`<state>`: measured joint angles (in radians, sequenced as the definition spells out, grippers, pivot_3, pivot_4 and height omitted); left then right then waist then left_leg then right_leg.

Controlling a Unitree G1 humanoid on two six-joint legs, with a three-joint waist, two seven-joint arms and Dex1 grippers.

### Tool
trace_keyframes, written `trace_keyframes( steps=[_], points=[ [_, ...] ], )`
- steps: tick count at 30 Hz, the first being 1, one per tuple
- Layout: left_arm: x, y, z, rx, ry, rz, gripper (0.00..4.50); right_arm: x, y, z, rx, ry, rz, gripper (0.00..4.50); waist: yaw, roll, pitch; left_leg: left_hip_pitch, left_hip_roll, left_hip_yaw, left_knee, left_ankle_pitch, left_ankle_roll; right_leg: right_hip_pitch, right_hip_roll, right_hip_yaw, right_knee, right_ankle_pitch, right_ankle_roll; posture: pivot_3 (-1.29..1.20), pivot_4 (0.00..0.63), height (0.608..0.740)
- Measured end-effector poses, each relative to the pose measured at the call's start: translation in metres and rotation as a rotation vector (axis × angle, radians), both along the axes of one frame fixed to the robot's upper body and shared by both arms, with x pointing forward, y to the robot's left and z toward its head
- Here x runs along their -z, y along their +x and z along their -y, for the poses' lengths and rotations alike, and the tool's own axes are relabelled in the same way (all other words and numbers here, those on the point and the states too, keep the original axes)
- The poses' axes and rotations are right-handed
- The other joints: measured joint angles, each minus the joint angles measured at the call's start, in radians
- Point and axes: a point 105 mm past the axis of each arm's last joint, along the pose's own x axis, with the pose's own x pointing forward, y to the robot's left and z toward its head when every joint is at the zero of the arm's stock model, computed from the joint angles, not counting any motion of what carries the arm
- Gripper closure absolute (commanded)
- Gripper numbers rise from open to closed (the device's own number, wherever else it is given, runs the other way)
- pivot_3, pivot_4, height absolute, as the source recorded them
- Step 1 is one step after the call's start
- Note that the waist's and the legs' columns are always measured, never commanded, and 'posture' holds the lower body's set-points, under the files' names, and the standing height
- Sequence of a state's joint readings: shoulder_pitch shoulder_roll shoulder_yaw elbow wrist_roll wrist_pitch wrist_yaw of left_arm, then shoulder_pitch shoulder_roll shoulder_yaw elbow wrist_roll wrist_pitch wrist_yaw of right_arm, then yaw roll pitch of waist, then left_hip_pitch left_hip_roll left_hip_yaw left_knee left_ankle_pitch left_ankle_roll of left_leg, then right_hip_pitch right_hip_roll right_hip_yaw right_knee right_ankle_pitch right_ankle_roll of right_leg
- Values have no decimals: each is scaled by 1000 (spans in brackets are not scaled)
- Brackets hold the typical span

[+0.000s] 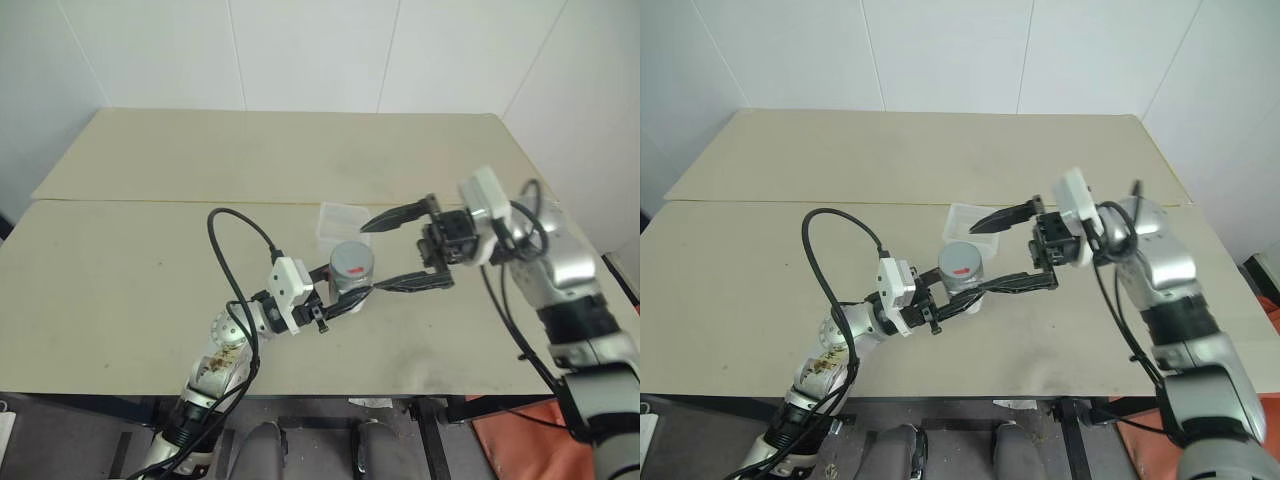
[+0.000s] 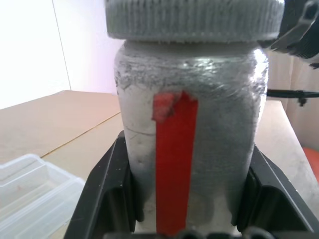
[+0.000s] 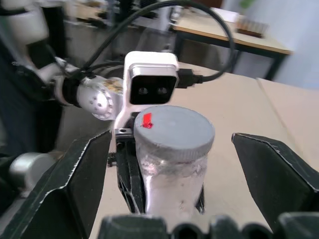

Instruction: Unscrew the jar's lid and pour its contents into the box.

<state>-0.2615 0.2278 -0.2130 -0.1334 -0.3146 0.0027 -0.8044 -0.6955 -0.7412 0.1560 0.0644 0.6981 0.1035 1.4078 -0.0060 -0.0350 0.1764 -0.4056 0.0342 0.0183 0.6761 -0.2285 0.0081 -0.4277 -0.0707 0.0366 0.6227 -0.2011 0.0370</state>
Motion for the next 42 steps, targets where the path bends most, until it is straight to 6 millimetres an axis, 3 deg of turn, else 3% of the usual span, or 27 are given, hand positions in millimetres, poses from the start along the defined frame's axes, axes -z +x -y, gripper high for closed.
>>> trace_keyframes(
  steps=[4, 10, 15, 32, 35, 38, 42],
  points=[
    [4, 8, -6, -37, 2, -4, 2500, -3, -9, -5, 195, 67, 47, 25, -7, 0, 0, 1, 1, 1, 0, 0, 0, 0, 1, 1, 1, -3, 5, 0, 150, 740],
    [-1, 19, -2, -76, -28, 35, 2500, -9, -14, -46, 564, 326, -17, 25, -6, 0, 0, 1, 2, 0, 1, 0, 0, -1, 3, 2, 3, -3, 6, 0, 150, 740],
    [3, 29, -6, -131, -29, 31, 2500, 2, -13, -55, 762, 317, -12, 25, -6, 0, 0, 0, 0, 1, 1, 0, 0, -2, 2, 3, 2, -3, 6, 0, 150, 740],
    [-1, 31, -4, -136, -28, 53, 2500, 12, -7, -62, 841, 289, -5, 25, -7, 0, 0, 0, 1, 0, 1, 0, 0, -2, 3, 3, 1, -3, 6, 0, 150, 740],
    [0, 31, -4, -137, -27, 52, 2500, 13, -7, -62, 837, 288, -8, 628, -7, 0, 0, 0, 1, 0, 1, 0, 0, -2, 3, 3, 1, -3, 6, 0, 150, 740],
    [0, 31, -4, -138, -26, 50, 2500, 16, -7, -62, 836, 282, -20, 1670, -7, 0, 0, 0, 1, 0, 1, 0, 0, -2, 3, 3, 1, -3, 6, 0, 150, 740],
    [1, 31, -4, -138, -26, 49, 2500, 17, -7, -62, 835, 277, -17, 1738, -7, 0, 0, 0, 1, 0, 1, 0, 0, -1, 3, 3, 1, -3, 6, 0, 150, 740]
  ],
)
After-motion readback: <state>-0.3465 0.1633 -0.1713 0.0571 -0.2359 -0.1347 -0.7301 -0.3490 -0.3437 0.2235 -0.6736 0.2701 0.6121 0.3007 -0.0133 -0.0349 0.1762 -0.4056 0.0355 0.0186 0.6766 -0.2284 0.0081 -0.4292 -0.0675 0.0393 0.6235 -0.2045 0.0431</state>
